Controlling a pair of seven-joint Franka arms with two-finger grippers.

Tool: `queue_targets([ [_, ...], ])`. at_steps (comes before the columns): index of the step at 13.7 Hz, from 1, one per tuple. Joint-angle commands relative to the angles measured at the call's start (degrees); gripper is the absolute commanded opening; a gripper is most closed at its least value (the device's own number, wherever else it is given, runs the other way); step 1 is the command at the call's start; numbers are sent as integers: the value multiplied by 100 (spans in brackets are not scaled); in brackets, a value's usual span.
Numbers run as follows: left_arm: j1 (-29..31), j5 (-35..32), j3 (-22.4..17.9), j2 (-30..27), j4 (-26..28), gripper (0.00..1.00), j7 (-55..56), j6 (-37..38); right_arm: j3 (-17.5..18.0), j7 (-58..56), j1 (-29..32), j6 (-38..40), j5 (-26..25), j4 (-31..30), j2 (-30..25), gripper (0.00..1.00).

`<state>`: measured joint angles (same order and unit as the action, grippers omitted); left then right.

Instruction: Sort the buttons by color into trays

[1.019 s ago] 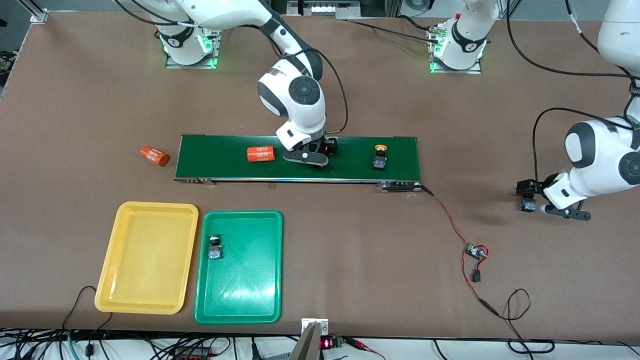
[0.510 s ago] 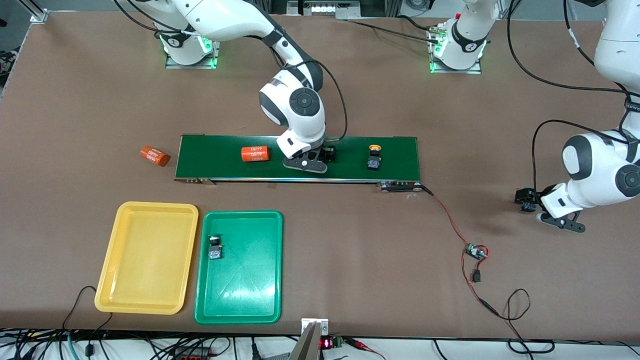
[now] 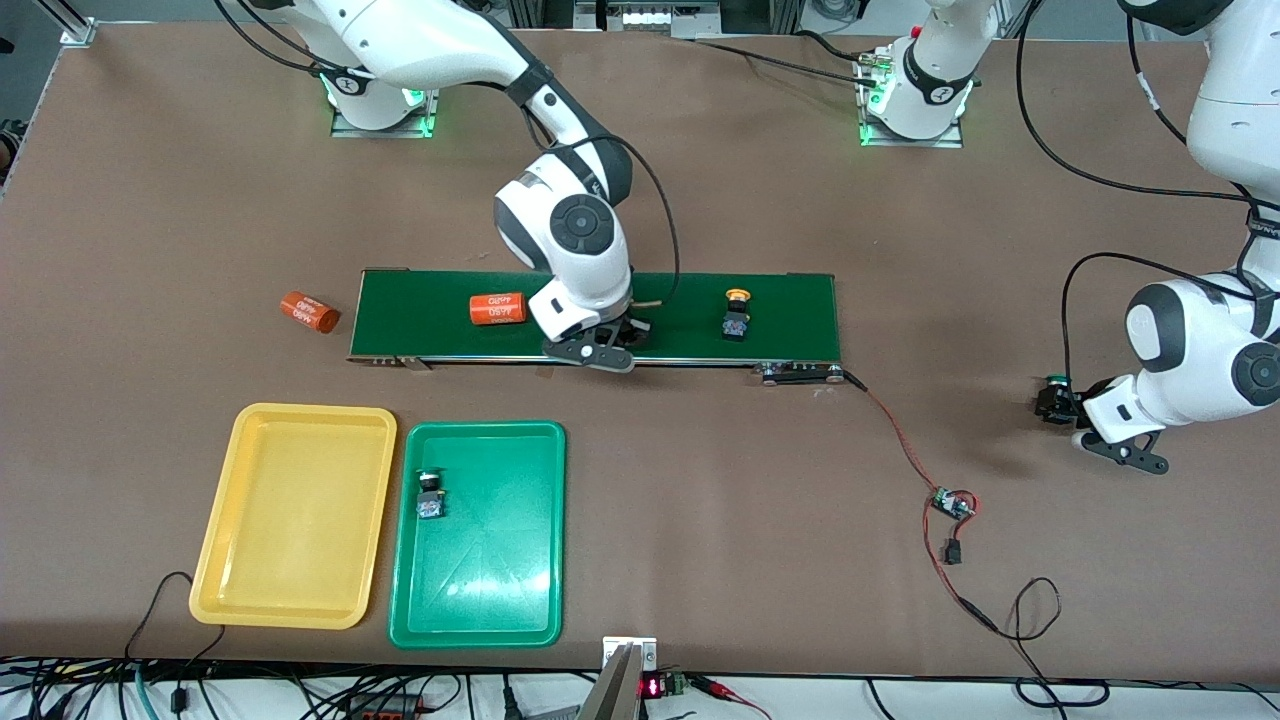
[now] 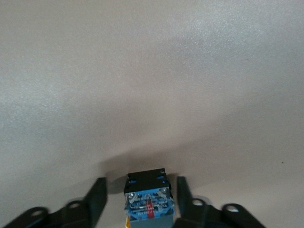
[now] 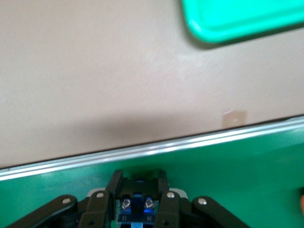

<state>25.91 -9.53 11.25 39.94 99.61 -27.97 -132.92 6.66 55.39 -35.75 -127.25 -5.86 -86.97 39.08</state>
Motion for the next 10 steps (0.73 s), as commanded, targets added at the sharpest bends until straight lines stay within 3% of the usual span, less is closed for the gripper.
queue_targets([
  [1, 1, -154, 9, -117, -38, 1, 143, 100, 46, -562, 357, 612, 23, 443, -23, 8],
  [5, -69, -128, 236, -811, 147, 0, 143, 1002, 29, -1345, 998, 1167, 14, 689, -234, 8],
  [10, -113, 65, 1211, -1269, 190, 0, 1064, 1989, 20, -2540, 1921, 1545, 14, 988, -340, 8],
])
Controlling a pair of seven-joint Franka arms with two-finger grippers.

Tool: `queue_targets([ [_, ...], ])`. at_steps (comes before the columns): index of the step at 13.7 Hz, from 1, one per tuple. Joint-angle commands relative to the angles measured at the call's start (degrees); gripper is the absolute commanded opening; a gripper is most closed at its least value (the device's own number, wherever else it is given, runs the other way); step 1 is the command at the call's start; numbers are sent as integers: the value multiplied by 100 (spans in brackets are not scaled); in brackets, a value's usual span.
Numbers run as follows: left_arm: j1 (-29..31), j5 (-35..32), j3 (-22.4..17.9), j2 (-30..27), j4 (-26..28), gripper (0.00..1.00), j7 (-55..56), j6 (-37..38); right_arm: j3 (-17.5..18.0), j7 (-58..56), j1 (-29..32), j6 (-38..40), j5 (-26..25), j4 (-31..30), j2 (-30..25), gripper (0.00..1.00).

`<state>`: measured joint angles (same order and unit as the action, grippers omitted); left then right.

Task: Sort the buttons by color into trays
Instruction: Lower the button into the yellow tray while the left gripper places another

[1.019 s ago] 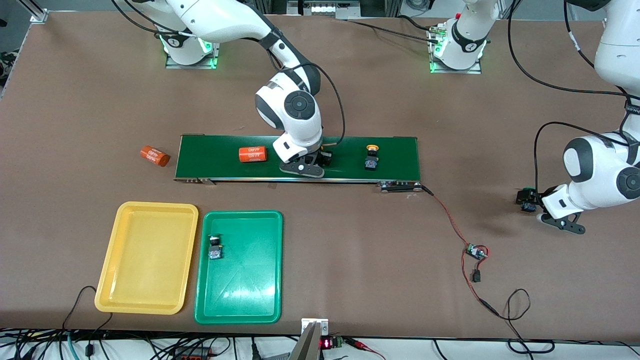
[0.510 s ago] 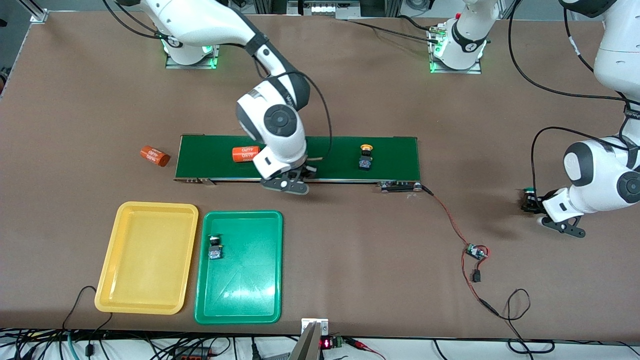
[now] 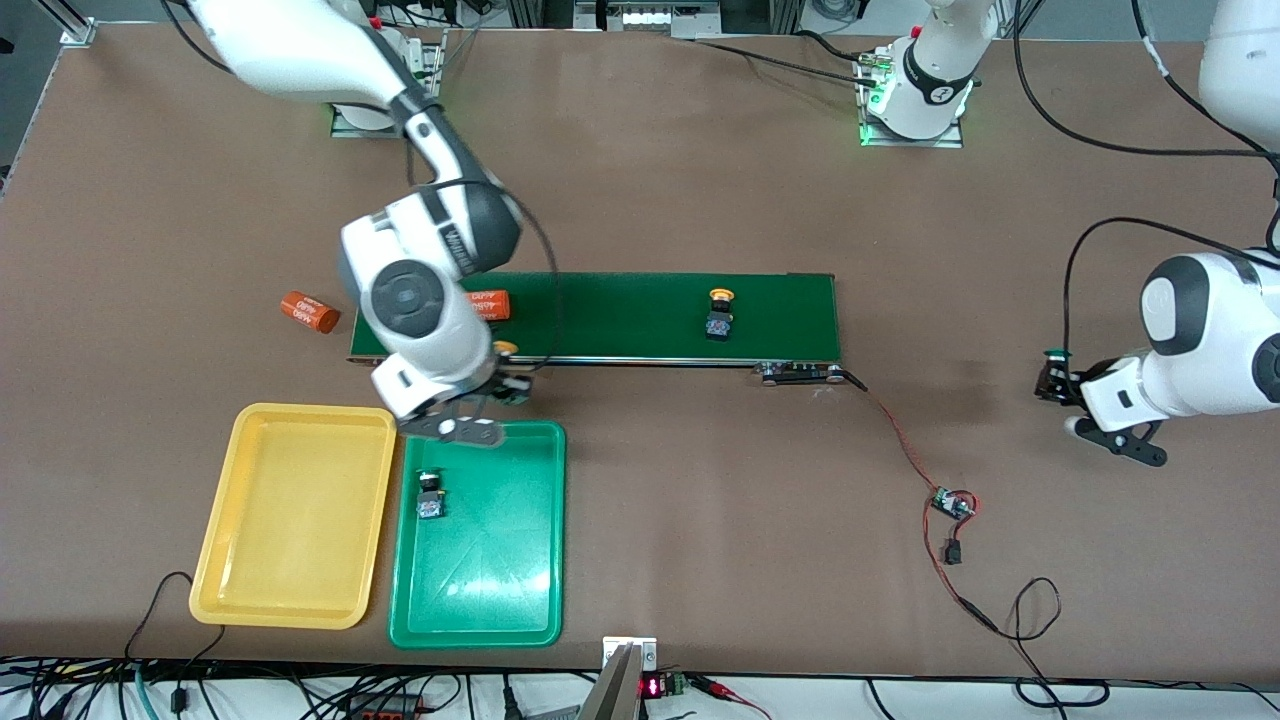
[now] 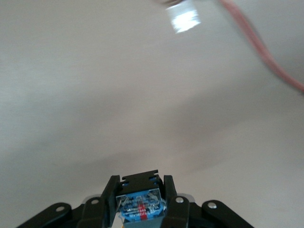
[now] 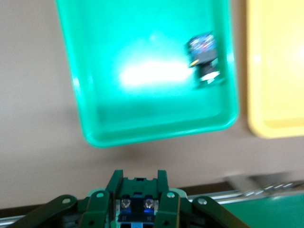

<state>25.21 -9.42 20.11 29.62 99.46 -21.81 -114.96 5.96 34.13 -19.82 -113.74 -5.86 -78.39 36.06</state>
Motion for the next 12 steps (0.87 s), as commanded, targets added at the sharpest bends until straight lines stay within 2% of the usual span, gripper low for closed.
queue_targets([
  [1, -225, 142, 405, -298, 301, 0, 728, 202, 81, -685, 522, 282, 6, 192, -38, 8],
  [4, -1024, 739, 406, -588, 592, 0, 1904, 185, 90, -1502, 1119, 449, 6, 306, -20, 8],
  [6, -1516, 793, 415, -650, 619, 0, 2504, 185, 98, -2056, 1497, 467, 6, 350, -20, 9],
  [10, -2089, 1495, 406, -624, 663, 0, 2804, 98, 98, -2717, 2034, 371, -3, 342, 111, 9],
  [12, -2256, 1531, 406, -632, 785, 0, 2945, -148, 90, -2789, 2079, 300, -3, 342, 182, 10],
])
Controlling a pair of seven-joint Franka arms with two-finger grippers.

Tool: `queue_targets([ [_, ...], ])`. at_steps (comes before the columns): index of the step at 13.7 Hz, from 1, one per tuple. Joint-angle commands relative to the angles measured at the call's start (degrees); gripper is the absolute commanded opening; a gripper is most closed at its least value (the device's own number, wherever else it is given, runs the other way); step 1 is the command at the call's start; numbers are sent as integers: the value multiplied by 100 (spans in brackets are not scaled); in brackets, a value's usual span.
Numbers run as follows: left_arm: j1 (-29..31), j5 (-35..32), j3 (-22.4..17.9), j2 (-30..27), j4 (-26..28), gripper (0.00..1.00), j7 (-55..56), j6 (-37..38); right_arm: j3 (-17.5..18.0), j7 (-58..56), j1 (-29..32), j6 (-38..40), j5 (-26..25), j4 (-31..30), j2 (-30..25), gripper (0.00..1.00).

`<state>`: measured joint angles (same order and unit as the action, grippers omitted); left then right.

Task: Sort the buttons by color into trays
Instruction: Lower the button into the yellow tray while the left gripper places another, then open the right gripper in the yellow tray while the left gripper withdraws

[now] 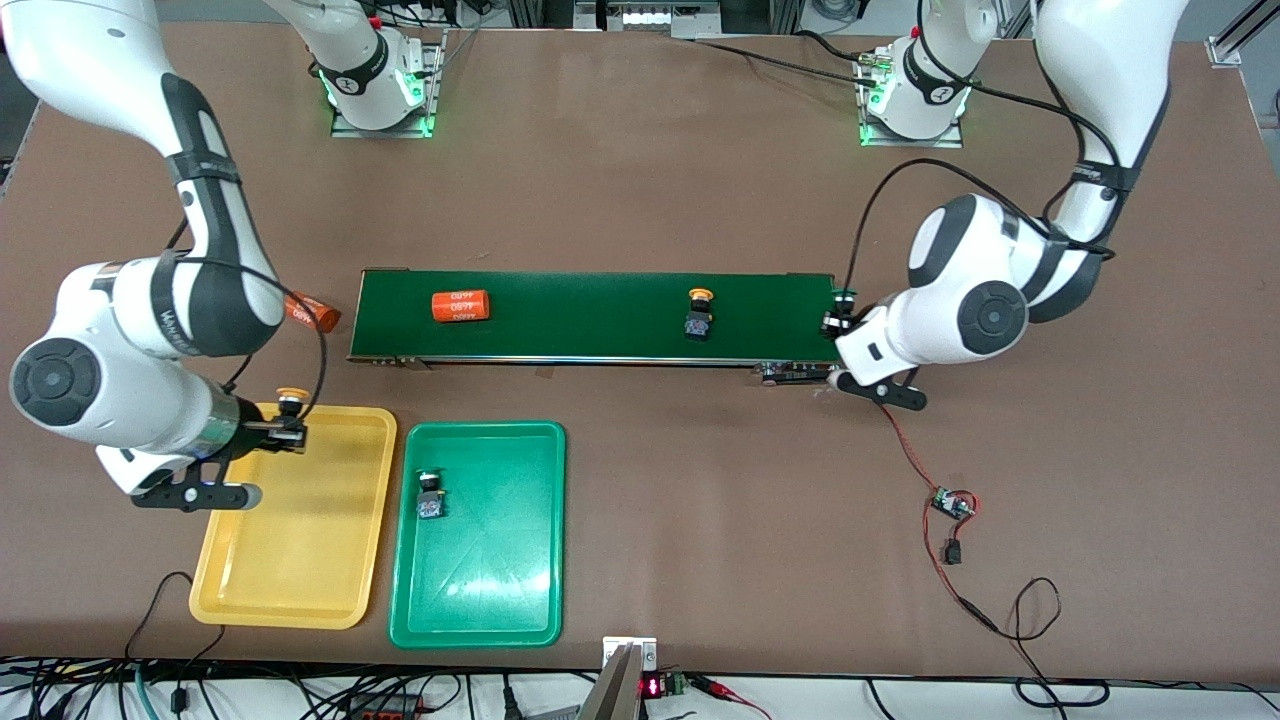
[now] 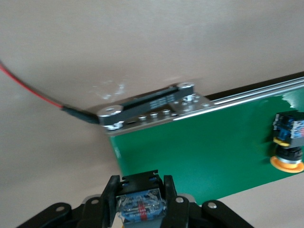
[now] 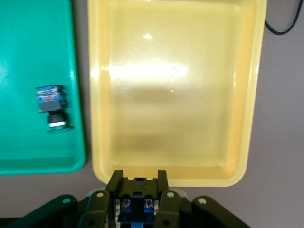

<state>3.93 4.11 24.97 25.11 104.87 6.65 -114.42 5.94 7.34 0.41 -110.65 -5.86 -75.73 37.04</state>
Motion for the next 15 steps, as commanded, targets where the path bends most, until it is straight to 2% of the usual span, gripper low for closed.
queue_targets([
  [1, -173, 178, -80, -173, 314, 0, 152, -334, 40, -119, 47, -10, -2, 76, 110, 11],
  [5, -489, 178, -88, -94, 753, 0, 161, -1098, -5, -373, 170, -430, -29, 59, 286, 11],
  [9, -595, 169, -88, -50, 754, 0, 161, -1196, -5, -690, 354, -975, -38, 59, 549, 11],
  [11, -647, 152, -88, 20, 762, 5, 153, -1214, -5, -786, 451, -1238, -55, 59, 707, 11],
  [15, -691, 125, -88, 73, 903, 5, 144, -1601, -31, -989, 548, -1696, -64, 50, 971, 12],
])
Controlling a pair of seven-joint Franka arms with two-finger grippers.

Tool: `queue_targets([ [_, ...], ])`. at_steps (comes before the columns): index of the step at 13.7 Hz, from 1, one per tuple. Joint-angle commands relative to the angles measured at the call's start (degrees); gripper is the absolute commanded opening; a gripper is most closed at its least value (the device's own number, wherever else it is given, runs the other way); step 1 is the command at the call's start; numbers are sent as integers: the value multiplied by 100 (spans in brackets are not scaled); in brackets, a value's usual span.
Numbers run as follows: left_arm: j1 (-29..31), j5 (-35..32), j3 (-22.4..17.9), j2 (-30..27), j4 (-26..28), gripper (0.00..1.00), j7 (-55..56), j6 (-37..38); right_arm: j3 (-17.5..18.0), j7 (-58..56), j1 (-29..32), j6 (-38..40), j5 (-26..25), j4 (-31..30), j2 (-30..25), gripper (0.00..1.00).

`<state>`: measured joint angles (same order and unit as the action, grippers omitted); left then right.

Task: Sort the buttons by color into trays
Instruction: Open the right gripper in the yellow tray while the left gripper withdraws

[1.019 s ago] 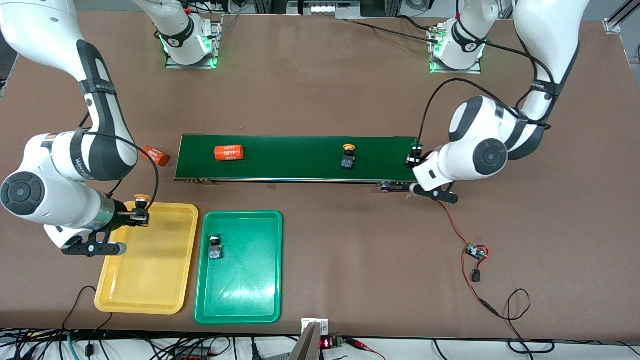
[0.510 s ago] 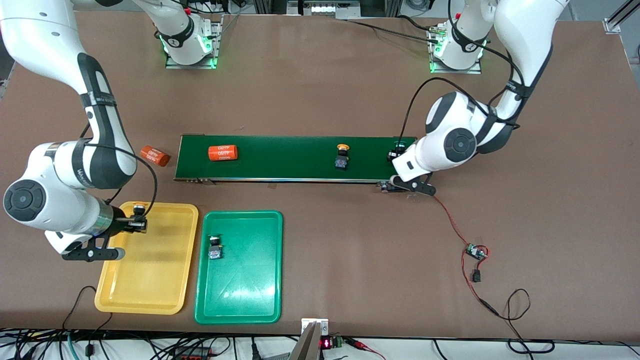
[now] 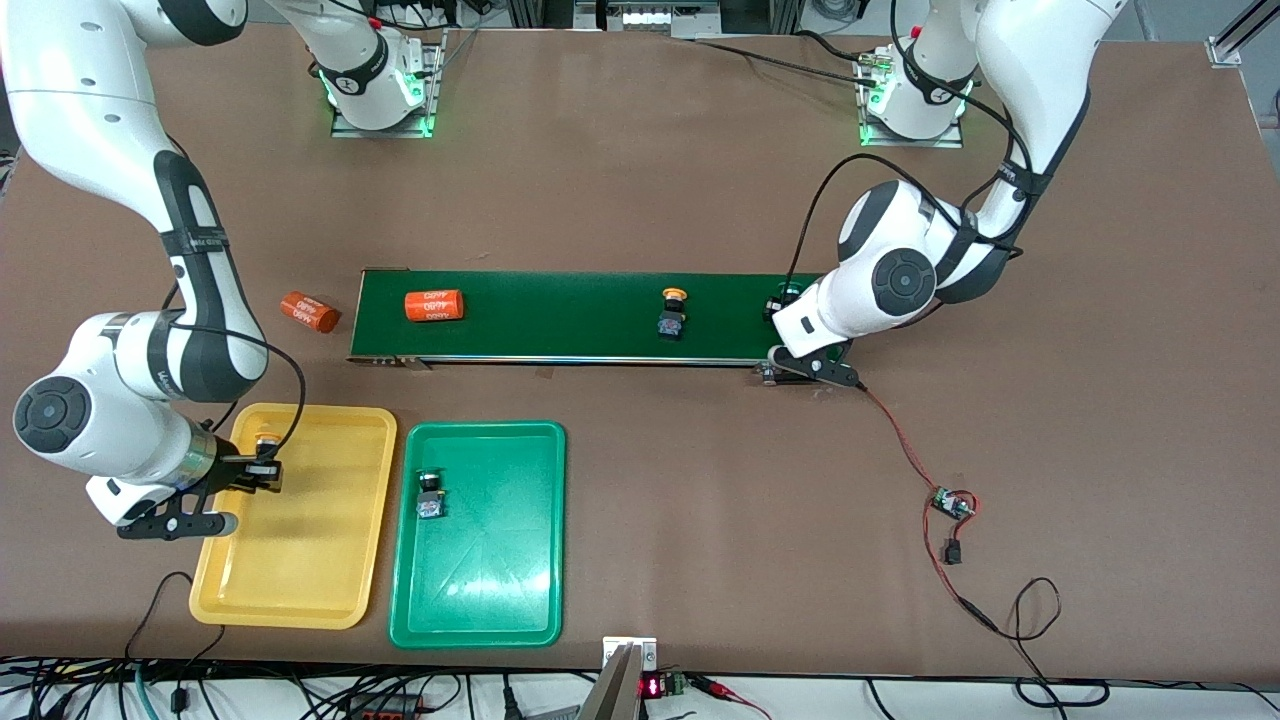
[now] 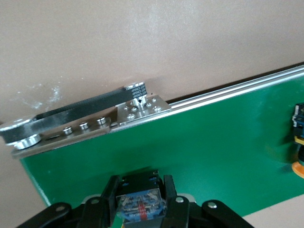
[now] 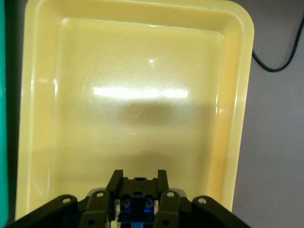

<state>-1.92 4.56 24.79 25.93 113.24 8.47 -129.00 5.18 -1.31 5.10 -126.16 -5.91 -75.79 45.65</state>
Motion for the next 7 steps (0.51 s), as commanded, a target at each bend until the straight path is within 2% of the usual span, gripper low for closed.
queue_targets([
  [1, -107, 54, -71, -9, 58, 5, -38, -143, 27, -168, 96, -259, -60, 55, 146, 12],
  [3, -107, 37, -80, -9, 58, 9, -90, -143, 27, -195, 114, -409, -69, 55, 286, 12],
  [4, -107, 28, -80, -9, 58, 49, -91, -143, 27, -195, 122, -471, -69, 55, 365, 13],
  [5, -107, 28, -80, -44, 58, 99, -82, -126, 1, -186, 131, -558, -69, 55, 435, 13],
  [7, -98, 45, -71, -298, 31, 100, -29, -73, -52, -168, 131, -585, -60, 38, 497, 13],
])
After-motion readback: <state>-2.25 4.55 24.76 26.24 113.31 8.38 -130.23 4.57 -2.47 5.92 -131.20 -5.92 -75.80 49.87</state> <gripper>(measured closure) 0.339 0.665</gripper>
